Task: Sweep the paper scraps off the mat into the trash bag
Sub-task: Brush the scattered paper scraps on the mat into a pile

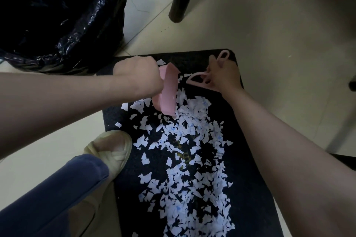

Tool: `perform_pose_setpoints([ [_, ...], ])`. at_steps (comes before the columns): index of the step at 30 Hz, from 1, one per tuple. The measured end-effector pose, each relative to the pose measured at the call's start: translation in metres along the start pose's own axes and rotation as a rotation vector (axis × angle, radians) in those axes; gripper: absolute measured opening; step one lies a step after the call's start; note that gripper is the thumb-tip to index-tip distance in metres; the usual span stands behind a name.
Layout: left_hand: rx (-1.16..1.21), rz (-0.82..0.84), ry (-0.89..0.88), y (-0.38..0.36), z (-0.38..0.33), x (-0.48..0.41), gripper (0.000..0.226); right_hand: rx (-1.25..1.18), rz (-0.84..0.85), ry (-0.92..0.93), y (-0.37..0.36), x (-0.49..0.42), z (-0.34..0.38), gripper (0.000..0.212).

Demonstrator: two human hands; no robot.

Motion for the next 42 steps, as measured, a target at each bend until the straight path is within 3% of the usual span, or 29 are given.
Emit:
perform_pose_setpoints([
  [3, 0.013, -0.015, -0.003, 0.004, 0.001, 0.009, 0.008, -0.143, -0.213, -0.049, 0.02, 0.006, -0.006, 0.052],
  [7, 0.024, -0.028, -0.019, 0.002, 0.007, 0.023, 0.017, -0.6, 0.04, -0.109, -0.014, 0.013, -0.017, 0.033],
  [10, 0.028, -0.063, -0.015, -0.003, 0.022, 0.04, 0.025, -0.38, 0.127, -0.102, -0.03, 0.03, -0.024, 0.032],
  [13, 0.027, -0.09, 0.016, -0.009, 0.039, 0.056, 0.027, -0.123, 0.002, -0.116, -0.018, 0.047, -0.03, 0.043],
  [20, 0.045, -0.066, 0.01, -0.021, 0.048, 0.067, 0.029, -0.212, -0.359, -0.095, 0.003, 0.07, -0.041, 0.045],
  [25, 0.041, -0.065, 0.015, -0.019, 0.034, 0.048, 0.027, -0.391, -0.267, -0.082, -0.006, 0.047, -0.043, 0.03],
  [28, 0.059, -0.064, 0.035, -0.011, 0.034, 0.037, 0.026, -0.105, -0.133, -0.123, -0.014, 0.034, -0.033, 0.043],
  [30, 0.072, -0.062, 0.036, -0.008, 0.035, 0.033, 0.027, 0.017, -0.252, -0.136, -0.003, 0.036, -0.025, 0.049],
  [33, 0.086, -0.083, 0.056, -0.004, 0.041, 0.031, 0.029, -0.028, -0.437, -0.097, 0.015, 0.038, -0.009, 0.042],
  [36, 0.081, -0.085, 0.052, -0.006, 0.051, 0.033, 0.03, -0.549, -0.278, -0.102, -0.008, 0.027, -0.001, 0.034],
  [38, 0.081, -0.084, 0.057, -0.008, 0.056, 0.034, 0.031, -0.706, -0.13, -0.111, -0.025, 0.021, 0.0, 0.027],
  [40, 0.076, -0.078, 0.072, -0.01, 0.06, 0.036, 0.032, -0.552, 0.024, -0.144, -0.039, 0.027, -0.001, 0.029],
  [42, 0.081, -0.064, 0.081, -0.01, 0.061, 0.037, 0.033, -0.276, 0.026, -0.132, -0.037, 0.036, -0.004, 0.041],
])
Point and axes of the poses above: each hand's wrist, its own x-axis away from the middle knuckle, its own y-axis out of the back of the hand, z = x × y, the point moved 7 cm from there along -x, towards the middle knuckle
